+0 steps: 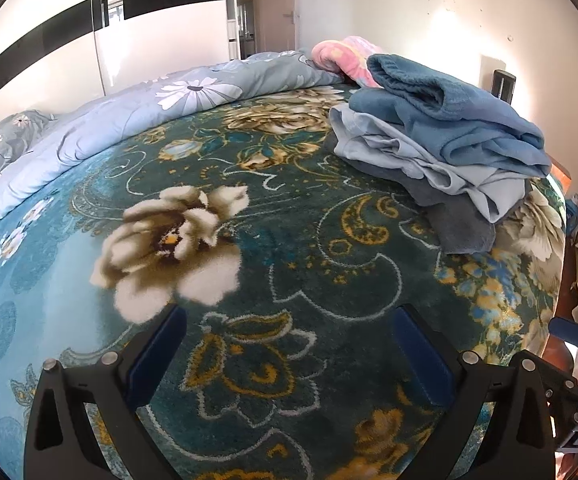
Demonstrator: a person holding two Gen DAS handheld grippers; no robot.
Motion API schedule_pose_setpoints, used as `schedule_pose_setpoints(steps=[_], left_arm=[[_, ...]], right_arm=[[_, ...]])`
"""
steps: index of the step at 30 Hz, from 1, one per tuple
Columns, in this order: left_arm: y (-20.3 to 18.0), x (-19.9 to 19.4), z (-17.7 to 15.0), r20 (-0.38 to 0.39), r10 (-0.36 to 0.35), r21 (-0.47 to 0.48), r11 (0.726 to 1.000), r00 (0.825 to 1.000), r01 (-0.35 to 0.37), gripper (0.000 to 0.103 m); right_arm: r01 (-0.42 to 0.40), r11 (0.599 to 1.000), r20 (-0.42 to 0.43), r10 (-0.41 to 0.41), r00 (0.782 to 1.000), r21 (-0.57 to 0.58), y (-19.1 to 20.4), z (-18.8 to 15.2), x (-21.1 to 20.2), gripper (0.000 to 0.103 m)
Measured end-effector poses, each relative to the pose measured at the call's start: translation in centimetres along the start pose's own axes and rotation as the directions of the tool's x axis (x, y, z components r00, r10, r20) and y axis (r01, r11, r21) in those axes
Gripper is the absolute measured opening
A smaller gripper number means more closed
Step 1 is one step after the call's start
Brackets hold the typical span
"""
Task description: Fold clothes
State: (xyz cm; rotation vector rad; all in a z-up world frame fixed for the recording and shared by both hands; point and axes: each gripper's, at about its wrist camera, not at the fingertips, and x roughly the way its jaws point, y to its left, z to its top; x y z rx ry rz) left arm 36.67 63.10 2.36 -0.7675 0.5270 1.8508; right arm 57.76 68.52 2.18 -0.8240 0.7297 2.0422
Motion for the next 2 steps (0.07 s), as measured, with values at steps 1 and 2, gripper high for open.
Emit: schedule_pose_setpoints(steps=[1,2], left_arm=[[0.01,0.03,0.0,-0.001,-0.001,-0.001,1.0,1.0,0.001,0.103],[0.02,0.09,0.01,-0.003,-0.004,-0.001,1.0,1.0,0.004,0.103]], right_arm=[[0.0,1.0,0.0,0.0,1.0,0.0,0.01,-0.03,0.01,0.103],[0.0,1.0,0.0,0.0,1.0,0.0,0.03,-0.05,0.03,0.103]])
